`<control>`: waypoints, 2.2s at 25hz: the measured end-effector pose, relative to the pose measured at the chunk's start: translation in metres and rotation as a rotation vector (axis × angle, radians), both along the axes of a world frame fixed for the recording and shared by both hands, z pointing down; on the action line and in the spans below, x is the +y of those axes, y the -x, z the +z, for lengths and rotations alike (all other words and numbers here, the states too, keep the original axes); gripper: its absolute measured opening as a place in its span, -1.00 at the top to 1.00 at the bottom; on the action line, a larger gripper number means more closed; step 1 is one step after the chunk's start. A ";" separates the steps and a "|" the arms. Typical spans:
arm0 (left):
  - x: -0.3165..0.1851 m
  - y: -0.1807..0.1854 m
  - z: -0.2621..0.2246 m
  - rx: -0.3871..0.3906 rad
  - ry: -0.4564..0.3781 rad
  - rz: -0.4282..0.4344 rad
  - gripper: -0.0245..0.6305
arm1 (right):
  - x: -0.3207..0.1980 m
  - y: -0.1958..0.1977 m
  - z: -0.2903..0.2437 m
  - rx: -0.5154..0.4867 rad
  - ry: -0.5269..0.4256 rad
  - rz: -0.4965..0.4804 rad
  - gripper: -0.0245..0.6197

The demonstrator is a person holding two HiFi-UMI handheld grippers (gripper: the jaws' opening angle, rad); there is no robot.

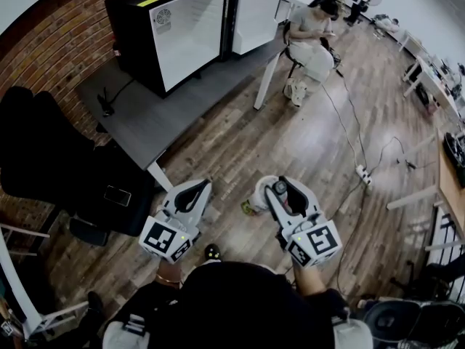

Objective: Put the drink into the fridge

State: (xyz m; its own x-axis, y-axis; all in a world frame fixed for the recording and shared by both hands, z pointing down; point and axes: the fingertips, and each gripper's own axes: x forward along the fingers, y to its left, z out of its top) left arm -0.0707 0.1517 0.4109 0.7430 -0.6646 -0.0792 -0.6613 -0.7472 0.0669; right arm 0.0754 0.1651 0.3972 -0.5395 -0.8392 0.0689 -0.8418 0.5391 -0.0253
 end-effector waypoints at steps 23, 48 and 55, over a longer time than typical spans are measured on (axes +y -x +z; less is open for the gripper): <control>-0.068 0.008 0.007 -0.035 0.052 -0.157 0.93 | -0.099 -0.010 0.006 -0.032 0.012 -0.107 0.46; -0.235 -0.122 -0.007 -0.072 0.044 -0.297 0.94 | -0.287 -0.131 0.007 -0.047 0.028 -0.267 0.46; -0.245 -0.103 0.000 -0.088 0.071 -0.382 0.93 | -0.318 -0.126 0.009 -0.067 0.029 -0.299 0.46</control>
State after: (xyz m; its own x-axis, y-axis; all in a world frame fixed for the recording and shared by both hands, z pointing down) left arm 0.0320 -0.0935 0.4108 0.4430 -0.8960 0.0303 -0.8962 -0.4418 0.0403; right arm 0.2009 -0.1528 0.4060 -0.7662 -0.6409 0.0463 -0.6421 0.7608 -0.0942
